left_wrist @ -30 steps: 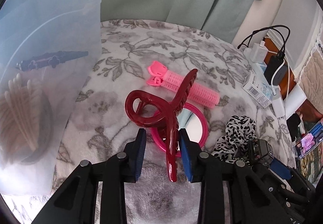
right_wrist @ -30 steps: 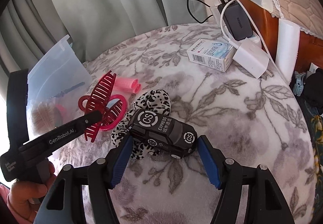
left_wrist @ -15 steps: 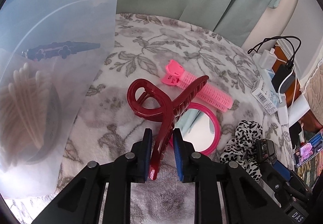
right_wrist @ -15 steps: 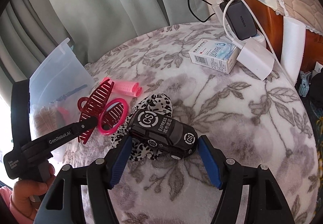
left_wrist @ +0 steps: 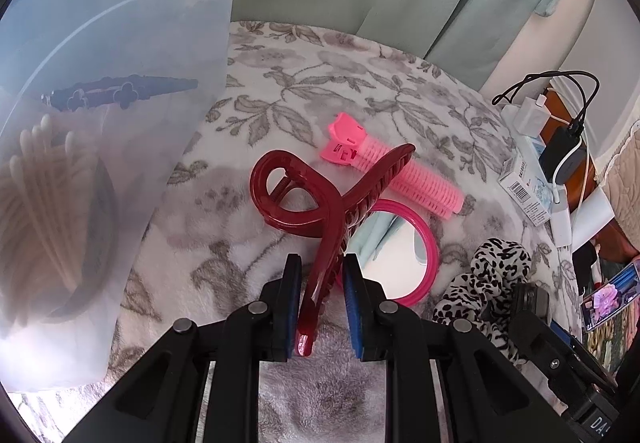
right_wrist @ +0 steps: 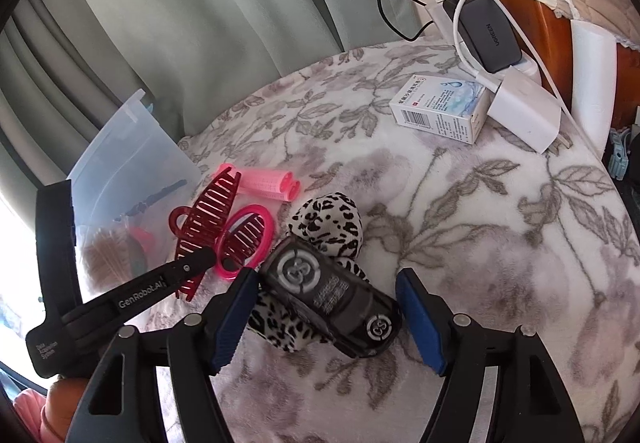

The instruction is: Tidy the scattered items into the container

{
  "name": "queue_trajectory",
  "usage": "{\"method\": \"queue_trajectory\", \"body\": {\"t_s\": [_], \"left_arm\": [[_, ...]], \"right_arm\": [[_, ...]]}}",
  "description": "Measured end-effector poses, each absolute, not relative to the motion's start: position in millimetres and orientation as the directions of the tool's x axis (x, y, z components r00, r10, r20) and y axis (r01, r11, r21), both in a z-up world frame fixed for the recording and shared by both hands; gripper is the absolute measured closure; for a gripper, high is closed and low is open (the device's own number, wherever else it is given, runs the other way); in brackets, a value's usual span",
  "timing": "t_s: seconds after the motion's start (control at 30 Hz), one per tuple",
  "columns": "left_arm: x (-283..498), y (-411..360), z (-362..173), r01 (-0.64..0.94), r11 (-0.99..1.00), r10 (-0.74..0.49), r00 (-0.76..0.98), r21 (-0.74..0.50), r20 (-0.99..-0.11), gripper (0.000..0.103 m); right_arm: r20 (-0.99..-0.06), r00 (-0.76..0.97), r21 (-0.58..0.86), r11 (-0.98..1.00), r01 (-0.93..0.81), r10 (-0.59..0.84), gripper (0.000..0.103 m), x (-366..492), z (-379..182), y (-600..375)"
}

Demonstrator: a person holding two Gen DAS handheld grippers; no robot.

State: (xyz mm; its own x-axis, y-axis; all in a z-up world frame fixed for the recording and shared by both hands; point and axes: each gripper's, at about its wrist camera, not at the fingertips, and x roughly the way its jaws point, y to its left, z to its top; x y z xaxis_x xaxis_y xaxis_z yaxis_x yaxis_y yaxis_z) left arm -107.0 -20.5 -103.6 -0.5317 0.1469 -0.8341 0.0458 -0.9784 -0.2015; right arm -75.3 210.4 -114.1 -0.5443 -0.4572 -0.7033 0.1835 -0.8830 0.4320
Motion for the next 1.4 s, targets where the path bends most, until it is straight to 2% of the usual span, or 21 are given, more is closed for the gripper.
{"method": "queue_trajectory", "body": {"t_s": [0.4,0.5,0.6,1.3,1.4], "left_arm": [[-102,-23,-100,0.051,-0.976,0.151,-0.531,-0.209,-0.834,0.082],[-100,-23,-99,0.052,-0.976,0.15,-0.532,-0.21,-0.833,0.084],[-97,-23,-97,0.054,-0.976,0.15,-0.533,-0.21,-0.833,0.086],[-95,-33,-104,0.075,-0.977,0.134,-0.512,-0.2,-0.848,0.087],[-89,-9,-104,0.131,-0.972,0.102,-0.515,-0.195,-0.851,0.087]], "right_arm": [[-0.71,-0.542,0.429,-0.887,0.172,-0.449,0.031,-66,-108,210],[-0.707,-0.545,0.431,-0.885,0.173,-0.451,0.043,-63,-105,211],[-0.704,-0.548,0.433,-0.884,0.173,-0.452,0.046,-61,-102,212],[-0.716,-0.504,0.416,-0.876,0.246,-0.482,0.04,-59,-106,203],[-0.701,-0.503,0.433,-0.862,0.264,-0.506,0.04,-58,-101,207]]}}
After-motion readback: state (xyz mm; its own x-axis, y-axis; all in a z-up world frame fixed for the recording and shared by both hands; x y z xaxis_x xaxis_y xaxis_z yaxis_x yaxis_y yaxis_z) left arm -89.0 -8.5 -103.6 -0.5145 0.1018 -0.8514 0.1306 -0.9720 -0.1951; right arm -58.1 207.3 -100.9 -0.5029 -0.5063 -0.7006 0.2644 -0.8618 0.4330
